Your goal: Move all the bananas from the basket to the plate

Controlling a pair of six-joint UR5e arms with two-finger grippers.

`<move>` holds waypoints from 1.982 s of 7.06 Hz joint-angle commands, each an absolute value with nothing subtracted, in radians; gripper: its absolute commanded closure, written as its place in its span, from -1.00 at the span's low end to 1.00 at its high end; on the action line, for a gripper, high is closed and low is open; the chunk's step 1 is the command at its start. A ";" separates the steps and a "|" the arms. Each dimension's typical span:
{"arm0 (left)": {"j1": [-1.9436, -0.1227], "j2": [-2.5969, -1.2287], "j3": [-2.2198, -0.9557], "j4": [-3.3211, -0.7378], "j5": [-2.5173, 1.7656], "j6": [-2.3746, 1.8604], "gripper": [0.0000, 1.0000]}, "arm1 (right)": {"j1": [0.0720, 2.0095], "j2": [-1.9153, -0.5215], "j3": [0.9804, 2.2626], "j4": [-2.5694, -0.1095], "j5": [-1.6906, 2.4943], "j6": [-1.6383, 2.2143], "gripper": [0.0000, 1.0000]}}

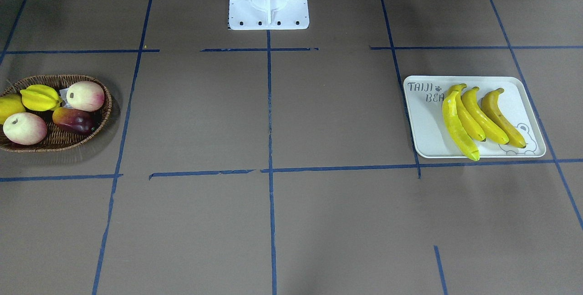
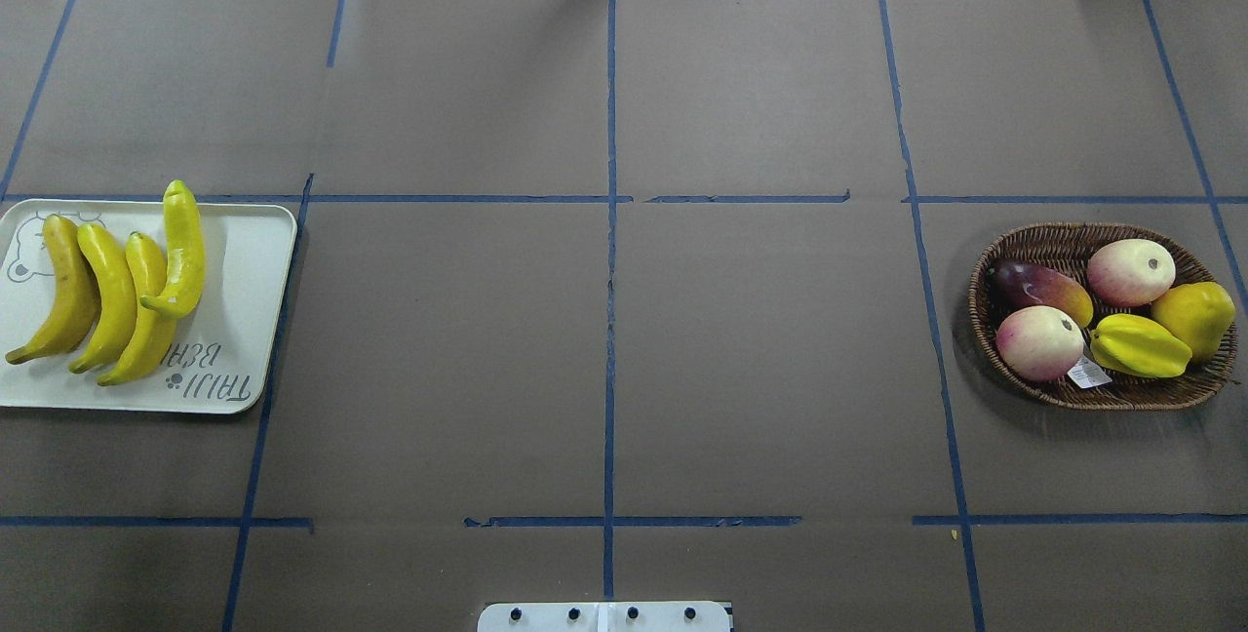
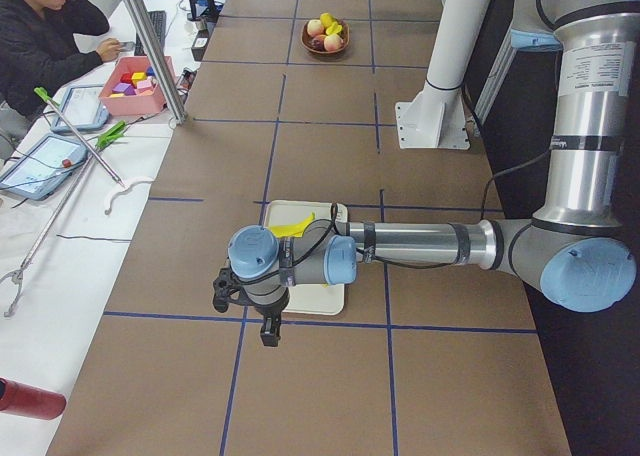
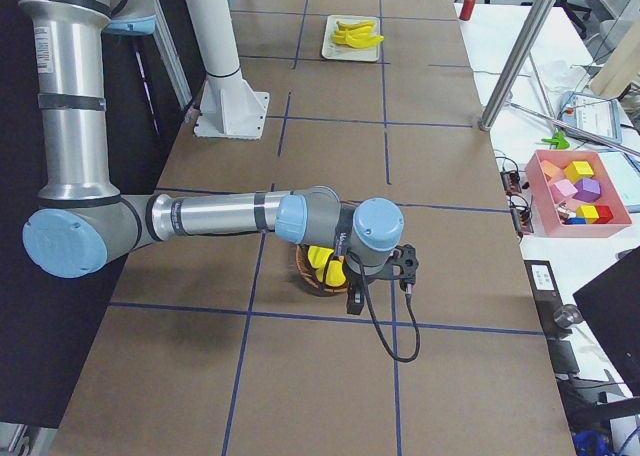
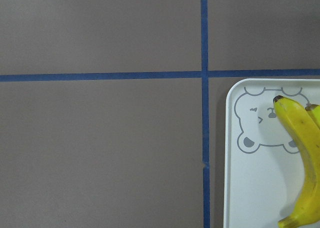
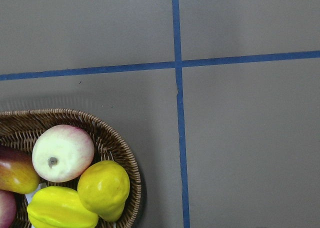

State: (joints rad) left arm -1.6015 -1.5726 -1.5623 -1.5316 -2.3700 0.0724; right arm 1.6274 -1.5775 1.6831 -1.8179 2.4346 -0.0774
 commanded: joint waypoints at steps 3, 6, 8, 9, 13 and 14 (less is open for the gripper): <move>-1.601 -1.574 -1.555 -1.532 -2.370 0.071 -1.00 | 1.640 -1.620 1.652 -1.648 2.375 -0.043 -1.00; -1.601 -1.574 -1.557 -1.532 -2.370 0.072 -1.00 | 1.640 -1.618 1.632 -1.649 2.405 -0.041 -1.00; -1.601 -1.575 -1.555 -1.532 -2.370 0.072 -1.00 | 1.640 -1.618 1.634 -1.648 2.405 -0.041 -1.00; -1.600 -1.574 -1.555 -1.534 -2.370 0.074 -1.00 | 1.640 -1.618 1.634 -1.646 2.404 -0.041 -1.00; -1.600 -1.575 -1.554 -1.546 -2.370 0.072 -1.00 | 1.640 -1.618 1.634 -1.643 2.405 -0.041 -1.00; -1.600 -1.575 -1.554 -1.546 -2.370 0.072 -1.00 | 1.640 -1.617 1.634 -1.643 2.405 -0.043 -1.00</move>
State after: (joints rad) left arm -1.5999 -1.5753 -1.5545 -1.5456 -2.3700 0.0721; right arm 1.6398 -1.6181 1.6337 -1.6435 2.4053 -0.0417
